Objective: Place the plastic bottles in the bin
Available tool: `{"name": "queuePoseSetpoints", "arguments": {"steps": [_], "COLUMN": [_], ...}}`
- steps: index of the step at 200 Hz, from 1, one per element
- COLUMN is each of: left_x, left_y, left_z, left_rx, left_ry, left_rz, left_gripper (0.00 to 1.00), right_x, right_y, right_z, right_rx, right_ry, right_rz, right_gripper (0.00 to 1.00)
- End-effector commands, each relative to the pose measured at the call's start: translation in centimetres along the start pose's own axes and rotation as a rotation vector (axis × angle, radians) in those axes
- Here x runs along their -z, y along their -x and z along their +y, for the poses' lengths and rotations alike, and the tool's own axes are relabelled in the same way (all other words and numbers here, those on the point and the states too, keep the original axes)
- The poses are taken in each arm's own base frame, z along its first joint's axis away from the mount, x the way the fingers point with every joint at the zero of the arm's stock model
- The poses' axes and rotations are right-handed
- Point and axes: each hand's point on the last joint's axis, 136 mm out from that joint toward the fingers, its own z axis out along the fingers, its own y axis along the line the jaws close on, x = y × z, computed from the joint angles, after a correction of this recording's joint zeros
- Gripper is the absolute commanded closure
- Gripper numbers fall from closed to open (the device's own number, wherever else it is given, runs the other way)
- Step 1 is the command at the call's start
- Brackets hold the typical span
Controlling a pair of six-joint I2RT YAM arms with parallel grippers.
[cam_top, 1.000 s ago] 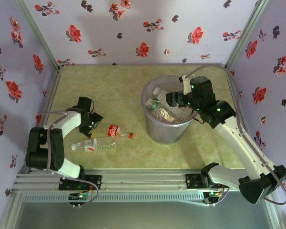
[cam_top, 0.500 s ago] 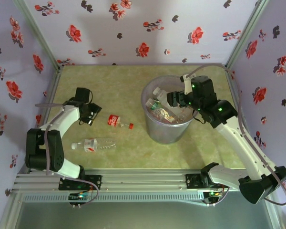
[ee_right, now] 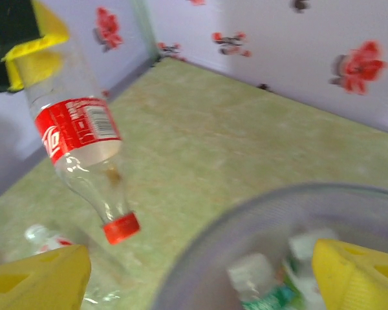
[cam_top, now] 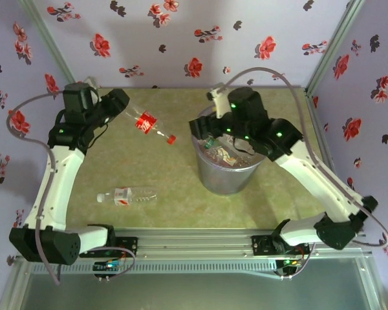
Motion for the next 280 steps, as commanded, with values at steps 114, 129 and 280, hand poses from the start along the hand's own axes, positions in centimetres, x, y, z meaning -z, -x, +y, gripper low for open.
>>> {"name": "queuePoseSetpoints", "arguments": {"steps": [114, 129, 280], "left_x": [2.0, 1.5, 4.0], "left_y": [-3.5, -3.8, -1.6], "left_z": [-10.6, -10.2, -6.4], "left_rx": [-0.403, -0.42, -0.235], "left_ry": [-0.422, -0.411, -0.234], "left_rz": [0.091, 0.103, 0.022], "left_gripper": [0.87, 0.86, 0.0], "right_x": [-10.1, -9.9, -2.2], "right_y": [1.4, 1.5, 7.6], "right_z": [10.2, 9.7, -3.3], "right_rx": [-0.064, -0.062, -0.055], "right_ry": [0.366, 0.34, -0.032], "right_rz": [0.054, 0.041, -0.237], "right_gripper": [0.19, 0.23, 0.63]}}
